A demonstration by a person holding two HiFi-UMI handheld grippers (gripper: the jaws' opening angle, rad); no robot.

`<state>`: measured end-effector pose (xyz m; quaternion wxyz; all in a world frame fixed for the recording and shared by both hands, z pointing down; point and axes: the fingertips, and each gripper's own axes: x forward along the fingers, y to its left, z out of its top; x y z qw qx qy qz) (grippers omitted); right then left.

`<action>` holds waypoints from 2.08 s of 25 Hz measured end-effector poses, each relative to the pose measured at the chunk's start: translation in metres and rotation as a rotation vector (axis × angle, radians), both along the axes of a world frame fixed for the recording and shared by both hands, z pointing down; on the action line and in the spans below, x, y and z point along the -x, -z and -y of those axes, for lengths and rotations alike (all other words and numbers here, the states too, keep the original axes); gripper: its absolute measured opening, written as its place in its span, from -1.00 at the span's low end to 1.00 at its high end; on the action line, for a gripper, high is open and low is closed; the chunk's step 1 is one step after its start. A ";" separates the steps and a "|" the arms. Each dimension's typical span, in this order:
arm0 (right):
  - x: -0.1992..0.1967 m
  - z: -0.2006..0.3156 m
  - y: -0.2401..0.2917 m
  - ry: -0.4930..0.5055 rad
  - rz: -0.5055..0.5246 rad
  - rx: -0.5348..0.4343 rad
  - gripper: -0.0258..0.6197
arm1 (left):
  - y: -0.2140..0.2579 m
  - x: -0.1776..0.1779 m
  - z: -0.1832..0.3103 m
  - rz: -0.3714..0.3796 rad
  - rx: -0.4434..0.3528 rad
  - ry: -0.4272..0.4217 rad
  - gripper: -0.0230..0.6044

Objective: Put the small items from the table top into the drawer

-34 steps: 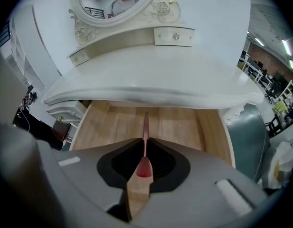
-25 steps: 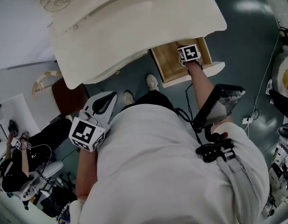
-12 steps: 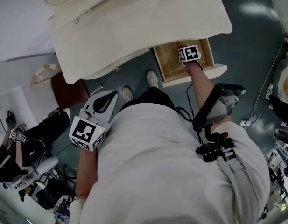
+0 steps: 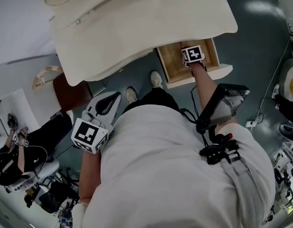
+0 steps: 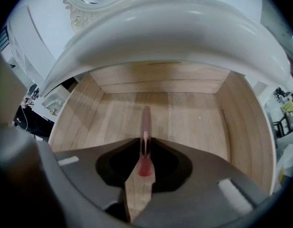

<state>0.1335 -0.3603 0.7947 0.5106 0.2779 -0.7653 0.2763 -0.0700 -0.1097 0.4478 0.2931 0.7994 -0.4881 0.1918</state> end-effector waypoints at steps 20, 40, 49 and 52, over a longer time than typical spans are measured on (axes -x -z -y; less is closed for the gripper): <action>-0.006 -0.030 0.081 -0.030 0.016 -0.134 -0.82 | 0.013 0.019 -0.024 -0.055 -0.087 -0.139 -0.93; 0.019 -0.192 0.200 -0.058 0.115 -0.281 -0.92 | 0.033 0.051 -0.118 -0.075 -0.185 -0.285 -0.93; 0.043 -0.260 0.220 -0.001 0.153 -0.282 -0.92 | 0.023 0.054 -0.145 -0.086 -0.184 -0.313 -0.93; 0.053 -0.284 0.232 0.028 0.167 -0.290 -0.92 | 0.023 0.056 -0.157 -0.089 -0.185 -0.315 -0.93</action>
